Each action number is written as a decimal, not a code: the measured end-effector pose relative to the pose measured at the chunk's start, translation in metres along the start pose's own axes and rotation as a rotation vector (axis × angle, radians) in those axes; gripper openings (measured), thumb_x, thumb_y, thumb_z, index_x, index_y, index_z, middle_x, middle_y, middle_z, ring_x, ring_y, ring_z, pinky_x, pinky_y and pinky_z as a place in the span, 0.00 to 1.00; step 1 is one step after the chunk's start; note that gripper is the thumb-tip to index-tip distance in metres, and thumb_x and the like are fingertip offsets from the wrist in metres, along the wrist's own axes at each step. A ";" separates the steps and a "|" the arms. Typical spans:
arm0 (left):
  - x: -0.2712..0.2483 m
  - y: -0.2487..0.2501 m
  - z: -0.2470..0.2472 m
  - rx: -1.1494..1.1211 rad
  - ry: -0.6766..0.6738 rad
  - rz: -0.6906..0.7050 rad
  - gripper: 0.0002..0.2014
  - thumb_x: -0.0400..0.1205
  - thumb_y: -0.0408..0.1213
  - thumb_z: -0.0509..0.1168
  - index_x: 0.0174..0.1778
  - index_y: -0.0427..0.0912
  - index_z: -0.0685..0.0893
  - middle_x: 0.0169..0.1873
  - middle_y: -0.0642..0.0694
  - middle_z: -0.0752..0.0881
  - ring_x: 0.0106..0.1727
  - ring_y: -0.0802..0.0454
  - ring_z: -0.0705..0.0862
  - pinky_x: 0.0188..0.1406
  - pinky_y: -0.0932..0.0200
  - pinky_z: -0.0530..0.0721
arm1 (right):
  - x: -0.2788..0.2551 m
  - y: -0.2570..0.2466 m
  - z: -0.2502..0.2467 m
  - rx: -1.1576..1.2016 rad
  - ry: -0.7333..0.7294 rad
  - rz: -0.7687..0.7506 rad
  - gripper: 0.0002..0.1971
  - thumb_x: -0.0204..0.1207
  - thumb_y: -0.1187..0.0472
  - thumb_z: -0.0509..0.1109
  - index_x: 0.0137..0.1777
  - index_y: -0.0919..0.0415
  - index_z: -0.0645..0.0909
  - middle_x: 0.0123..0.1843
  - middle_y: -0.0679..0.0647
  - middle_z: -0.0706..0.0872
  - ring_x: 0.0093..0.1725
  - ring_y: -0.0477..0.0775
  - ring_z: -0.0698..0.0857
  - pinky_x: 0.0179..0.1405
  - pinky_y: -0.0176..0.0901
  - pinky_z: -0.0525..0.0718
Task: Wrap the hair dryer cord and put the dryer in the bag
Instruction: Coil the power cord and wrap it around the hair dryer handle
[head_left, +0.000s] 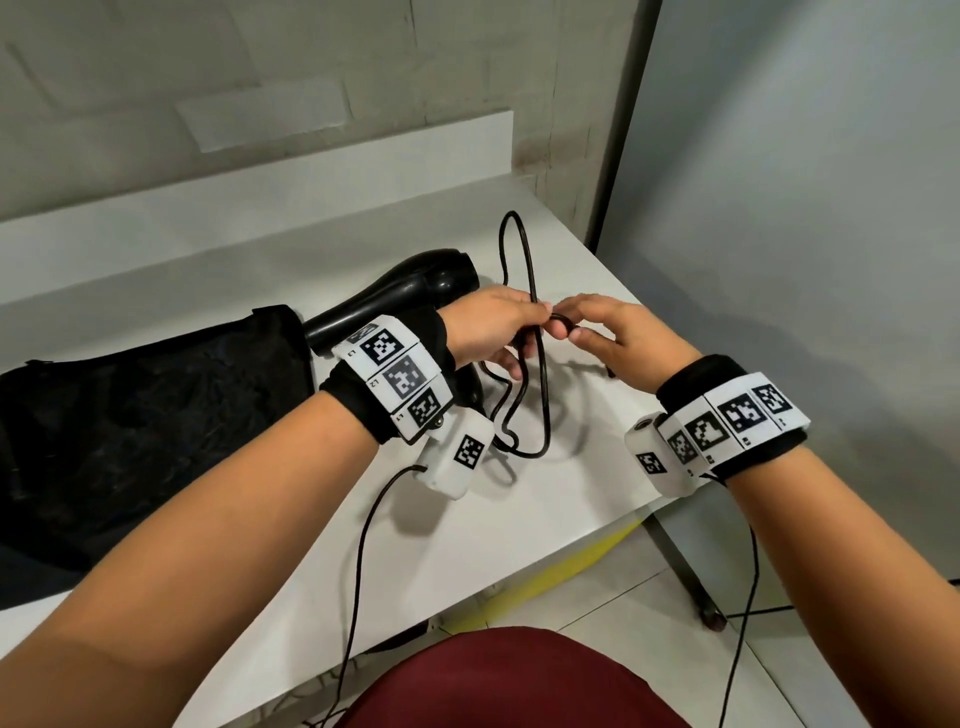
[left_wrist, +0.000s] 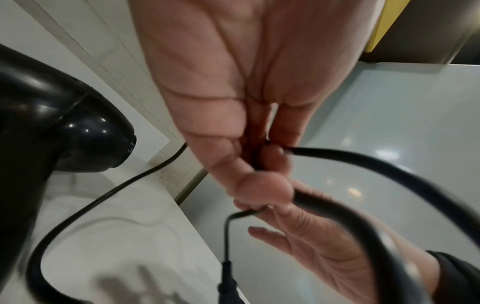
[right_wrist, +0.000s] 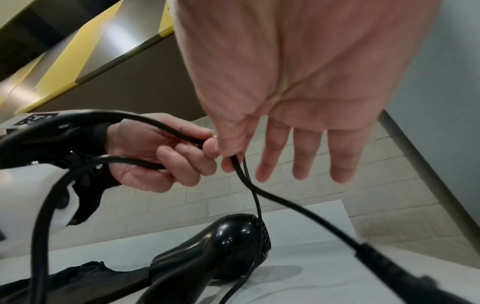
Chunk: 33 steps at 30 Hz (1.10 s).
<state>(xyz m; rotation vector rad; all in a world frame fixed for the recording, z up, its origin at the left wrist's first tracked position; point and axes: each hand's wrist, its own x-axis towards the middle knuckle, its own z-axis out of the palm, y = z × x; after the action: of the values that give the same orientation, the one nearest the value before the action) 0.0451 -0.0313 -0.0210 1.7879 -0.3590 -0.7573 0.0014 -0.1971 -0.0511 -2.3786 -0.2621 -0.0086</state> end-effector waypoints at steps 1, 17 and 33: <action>0.002 0.001 -0.002 0.024 0.030 0.006 0.13 0.84 0.38 0.56 0.39 0.40 0.83 0.34 0.50 0.81 0.29 0.58 0.75 0.23 0.63 0.80 | 0.000 0.001 -0.002 0.006 0.029 0.013 0.08 0.80 0.66 0.61 0.53 0.65 0.81 0.47 0.52 0.83 0.35 0.29 0.78 0.34 0.15 0.71; 0.031 -0.001 -0.020 -0.262 0.320 -0.001 0.13 0.84 0.34 0.56 0.33 0.38 0.71 0.28 0.44 0.73 0.15 0.61 0.78 0.20 0.66 0.83 | -0.018 0.035 -0.020 -0.388 0.022 0.157 0.11 0.80 0.62 0.61 0.50 0.55 0.86 0.52 0.57 0.84 0.57 0.61 0.73 0.57 0.50 0.65; -0.034 -0.041 0.005 0.679 -0.017 0.054 0.05 0.74 0.37 0.71 0.45 0.45 0.85 0.40 0.51 0.84 0.30 0.71 0.78 0.32 0.81 0.71 | -0.019 0.025 -0.006 -0.444 0.021 0.221 0.12 0.80 0.58 0.61 0.56 0.52 0.85 0.60 0.52 0.84 0.59 0.62 0.72 0.58 0.53 0.68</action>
<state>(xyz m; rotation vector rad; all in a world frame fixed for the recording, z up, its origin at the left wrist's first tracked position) 0.0106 -0.0009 -0.0494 2.3899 -0.7371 -0.6529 -0.0120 -0.2222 -0.0651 -2.8353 0.0202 0.0142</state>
